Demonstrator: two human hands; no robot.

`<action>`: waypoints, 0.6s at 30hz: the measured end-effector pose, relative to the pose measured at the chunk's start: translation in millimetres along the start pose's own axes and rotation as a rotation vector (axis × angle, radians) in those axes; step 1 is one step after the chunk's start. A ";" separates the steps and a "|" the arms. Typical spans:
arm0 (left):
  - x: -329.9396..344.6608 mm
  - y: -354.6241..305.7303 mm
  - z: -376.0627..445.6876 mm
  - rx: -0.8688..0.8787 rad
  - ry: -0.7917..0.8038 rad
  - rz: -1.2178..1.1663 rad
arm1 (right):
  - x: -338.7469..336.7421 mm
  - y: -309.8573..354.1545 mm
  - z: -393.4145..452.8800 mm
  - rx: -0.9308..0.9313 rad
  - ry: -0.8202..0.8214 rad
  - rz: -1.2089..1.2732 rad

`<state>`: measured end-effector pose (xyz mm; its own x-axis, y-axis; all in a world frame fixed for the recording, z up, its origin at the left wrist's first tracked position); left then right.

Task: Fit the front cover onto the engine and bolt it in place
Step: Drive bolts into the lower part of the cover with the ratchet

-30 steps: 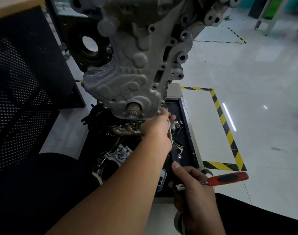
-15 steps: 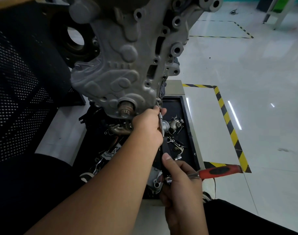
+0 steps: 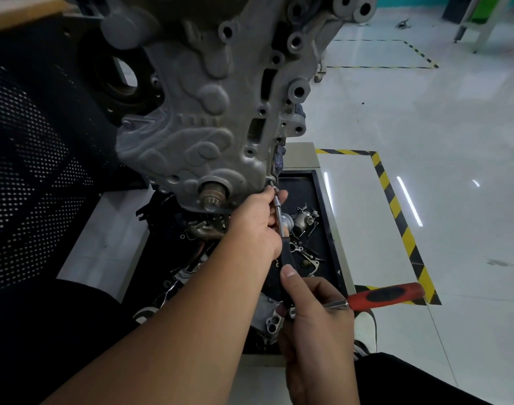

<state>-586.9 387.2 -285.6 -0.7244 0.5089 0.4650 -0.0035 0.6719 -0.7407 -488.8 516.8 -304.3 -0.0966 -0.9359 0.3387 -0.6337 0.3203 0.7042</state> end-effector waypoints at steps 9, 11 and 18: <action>-2.4 0.0 9.8 -0.053 0.053 -0.039 | 6.5 6.9 -1.0 -0.009 -0.012 0.005; -1.8 1.9 9.8 -0.064 0.057 -0.120 | 4.5 10.6 0.4 0.043 0.018 0.038; -5.1 5.3 11.2 -0.032 0.137 -0.187 | 11.9 7.9 -1.5 0.142 0.078 0.122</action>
<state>-590.9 382.1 -297.3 -0.6130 0.4406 0.6558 -0.1058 0.7768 -0.6208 -493.7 508.4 -293.7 -0.1229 -0.8753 0.4677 -0.7233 0.4016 0.5617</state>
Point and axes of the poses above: each hand's wrist, its own z-axis towards the middle knuckle, its own x-axis out of the palm, y = z × x, the point moved 4 cm from there along z, towards the middle knuckle, and after that the axes turned 12 degrees about x, right-handed, at the moved point
